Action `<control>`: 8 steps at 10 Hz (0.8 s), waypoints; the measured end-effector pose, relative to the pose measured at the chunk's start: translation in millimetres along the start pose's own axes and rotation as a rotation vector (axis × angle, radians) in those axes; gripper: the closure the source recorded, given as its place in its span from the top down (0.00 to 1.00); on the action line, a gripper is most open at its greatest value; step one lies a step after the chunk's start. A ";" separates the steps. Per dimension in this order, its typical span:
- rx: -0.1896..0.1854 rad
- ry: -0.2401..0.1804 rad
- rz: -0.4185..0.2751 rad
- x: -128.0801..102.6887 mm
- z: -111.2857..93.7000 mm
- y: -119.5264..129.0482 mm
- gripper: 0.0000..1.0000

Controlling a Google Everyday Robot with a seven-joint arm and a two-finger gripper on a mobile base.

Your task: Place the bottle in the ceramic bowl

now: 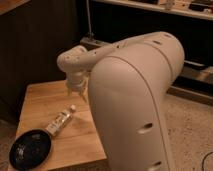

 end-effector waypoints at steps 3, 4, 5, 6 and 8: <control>-0.011 0.019 -0.018 1.3 17.1 15.9 0.65; -0.026 0.019 -0.024 -1.0 21.6 22.4 0.65; -0.046 0.024 -0.034 -1.5 25.7 29.3 0.65; -0.070 0.028 -0.042 -3.7 29.7 31.6 0.65; -0.142 0.041 -0.066 -5.0 36.0 35.2 0.65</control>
